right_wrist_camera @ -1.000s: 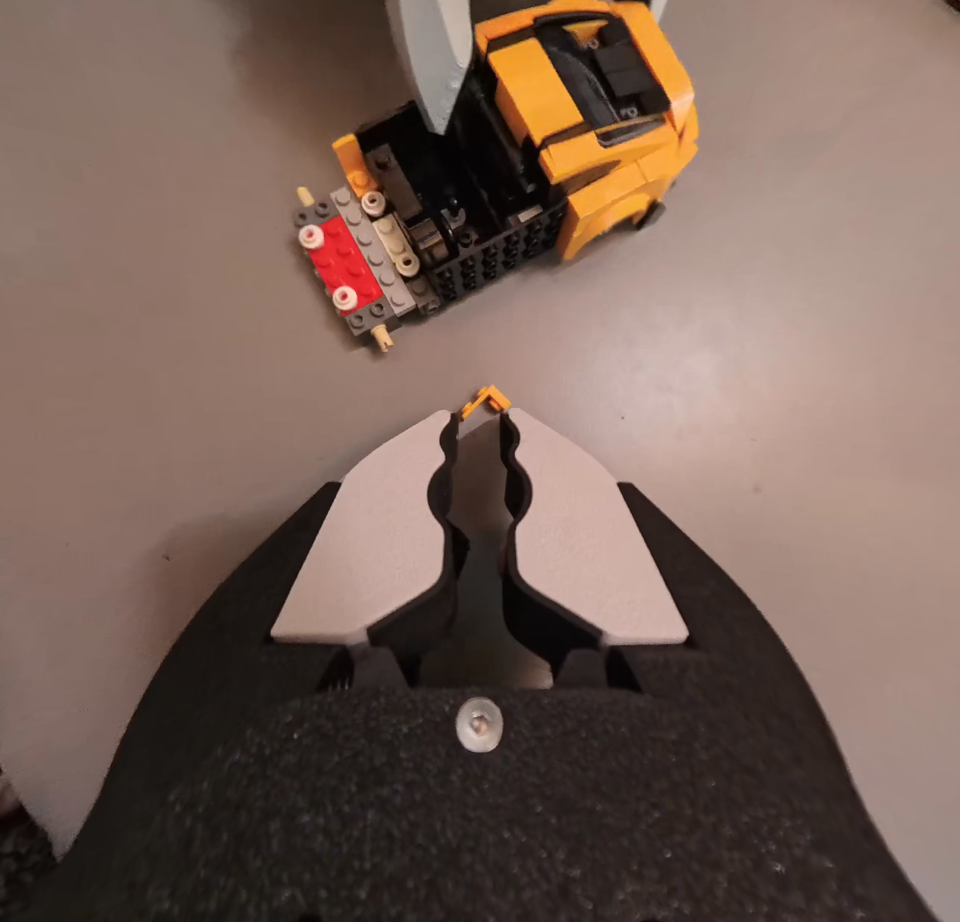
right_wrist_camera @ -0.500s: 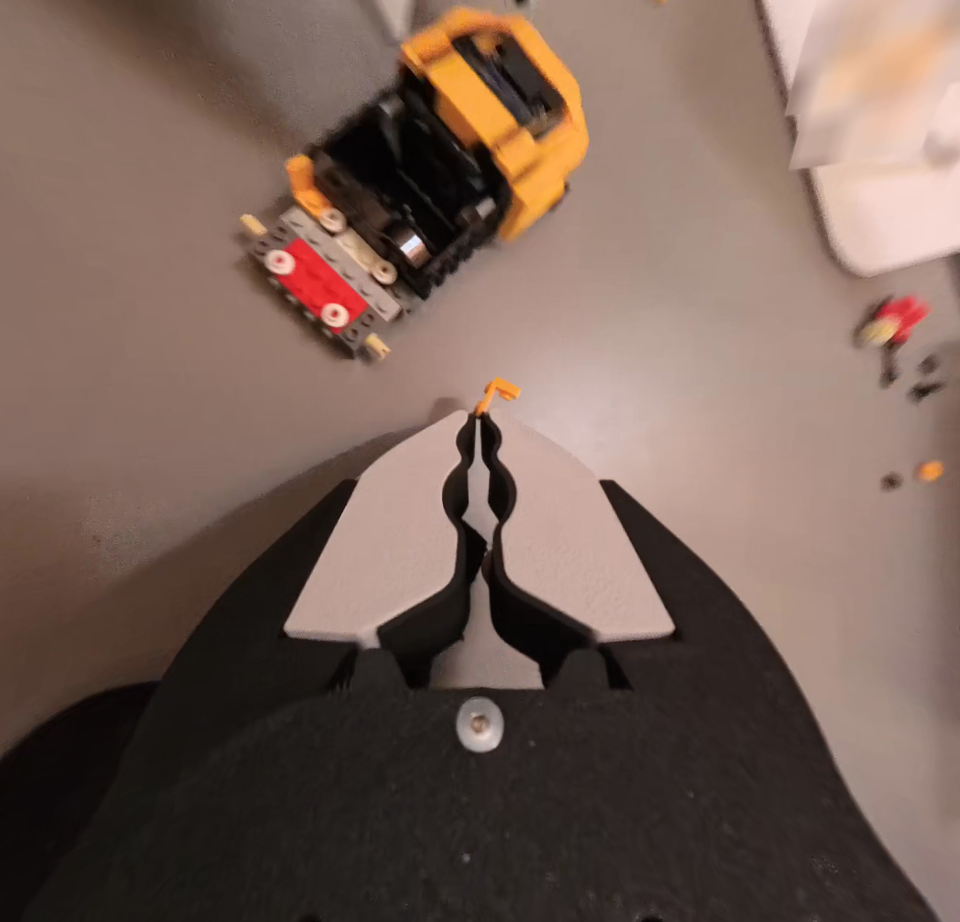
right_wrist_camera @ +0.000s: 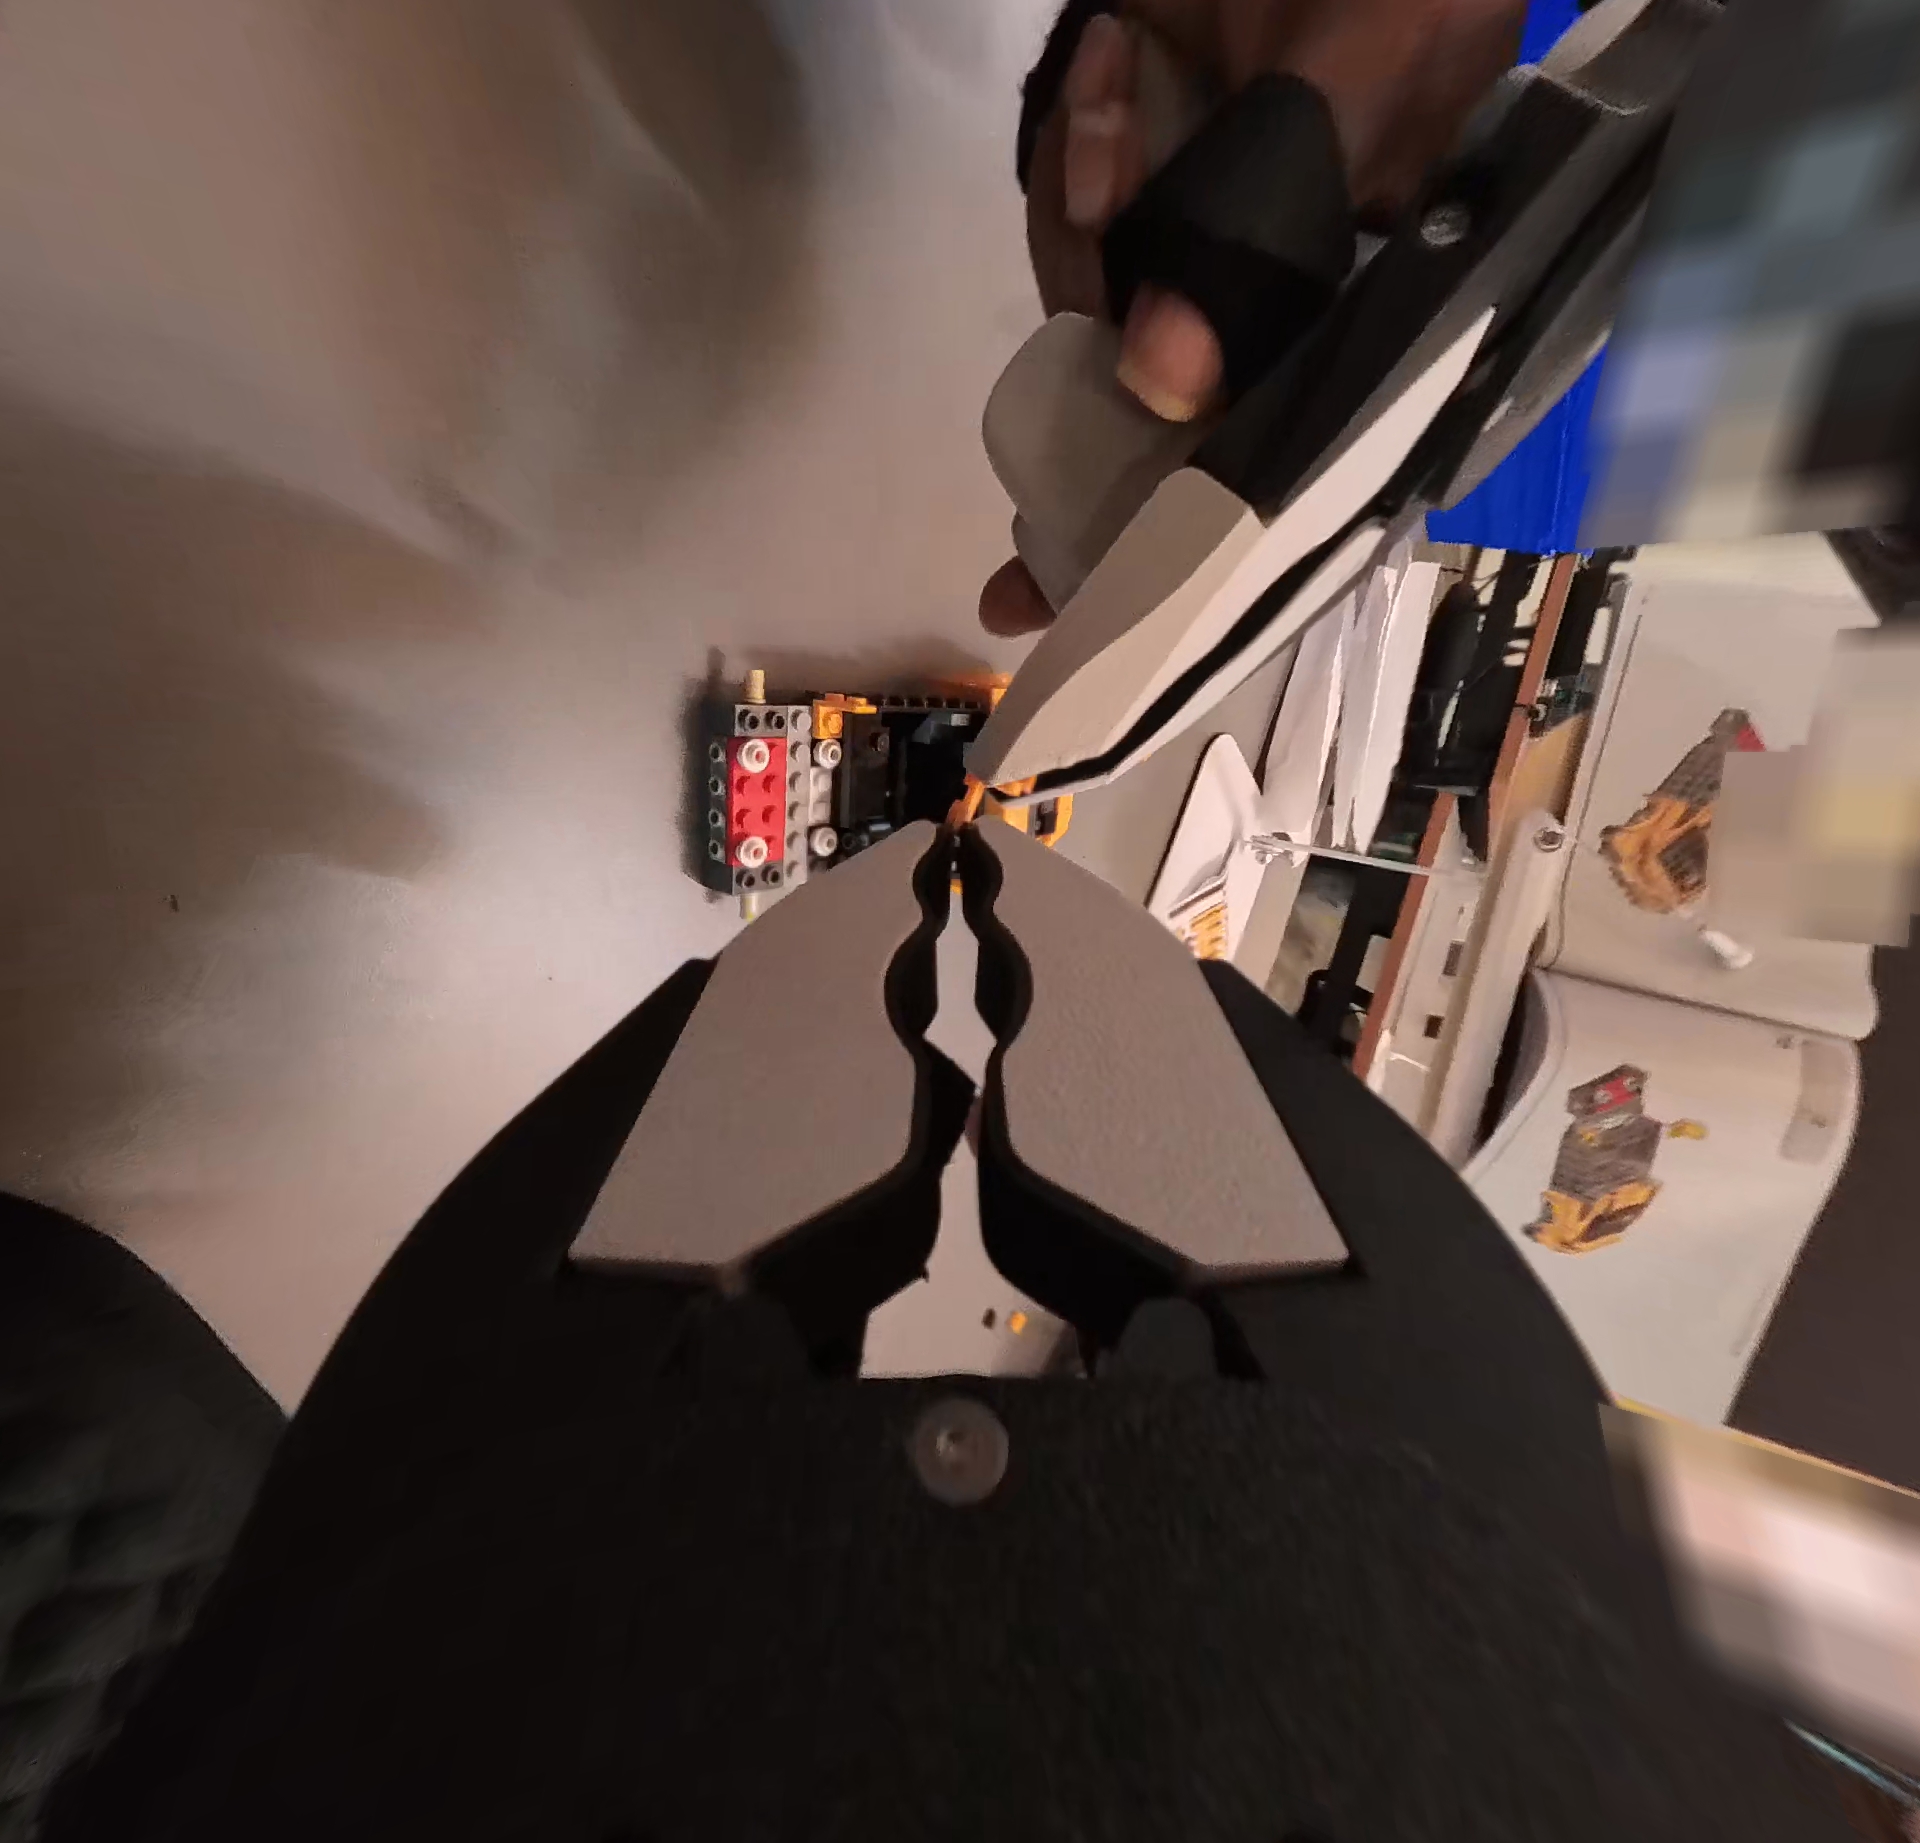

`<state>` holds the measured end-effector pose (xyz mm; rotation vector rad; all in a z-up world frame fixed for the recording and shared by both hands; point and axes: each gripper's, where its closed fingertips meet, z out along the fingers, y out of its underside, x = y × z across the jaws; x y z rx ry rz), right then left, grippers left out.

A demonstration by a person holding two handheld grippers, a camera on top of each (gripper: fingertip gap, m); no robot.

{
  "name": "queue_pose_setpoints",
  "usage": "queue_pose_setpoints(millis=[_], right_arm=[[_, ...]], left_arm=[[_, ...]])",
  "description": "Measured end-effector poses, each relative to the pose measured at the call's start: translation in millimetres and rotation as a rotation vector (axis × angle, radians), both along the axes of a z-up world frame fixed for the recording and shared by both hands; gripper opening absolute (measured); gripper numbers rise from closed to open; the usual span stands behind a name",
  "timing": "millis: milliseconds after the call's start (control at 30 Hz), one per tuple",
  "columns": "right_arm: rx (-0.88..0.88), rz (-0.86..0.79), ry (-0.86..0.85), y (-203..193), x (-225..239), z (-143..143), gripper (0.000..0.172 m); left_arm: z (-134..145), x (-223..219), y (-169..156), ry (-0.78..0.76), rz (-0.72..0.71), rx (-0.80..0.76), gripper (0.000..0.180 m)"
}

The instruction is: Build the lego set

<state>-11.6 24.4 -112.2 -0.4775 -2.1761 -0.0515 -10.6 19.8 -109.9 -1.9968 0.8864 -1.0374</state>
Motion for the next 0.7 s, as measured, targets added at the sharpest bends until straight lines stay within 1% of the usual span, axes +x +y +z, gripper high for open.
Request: queue_pose_setpoints(millis=[100,167,200,267,333,400,467,533,600,700], right_arm=[[0.053,0.005,-0.003,-1,1,2,0.001],[0.014,-0.031,0.034,0,1,6,0.001],[-0.043,-0.066,0.071,1,1,10,0.002],[-0.256,-0.154,0.166,3,1,19,0.008],[-0.567,-0.234,0.249,1,4,25,0.014],[-0.868,-0.261,0.318,-6,5,33,0.019],[-1.059,-0.241,0.389,-11,6,43,0.018],[-1.142,-0.231,0.419,-12,6,48,0.013],[-1.179,-0.220,0.385,-15,6,45,0.009],[-1.218,-0.203,0.346,-16,7,44,0.008]], left_arm=[[0,1,-2,0.020,0.008,0.021,0.008],[4,0,-1,0.010,0.020,0.079,0.008],[8,0,0,-0.001,0.027,0.123,0.008],[18,0,-1,-0.041,0.022,0.230,0.008],[29,2,-4,-0.088,0.019,0.335,0.008],[34,3,-4,-0.103,0.027,0.403,0.008],[38,7,-7,-0.135,0.014,0.441,0.008],[38,10,-9,-0.139,0.002,0.460,0.008],[39,12,-10,-0.142,0.000,0.492,0.008],[39,13,-10,-0.131,0.000,0.528,0.008]])
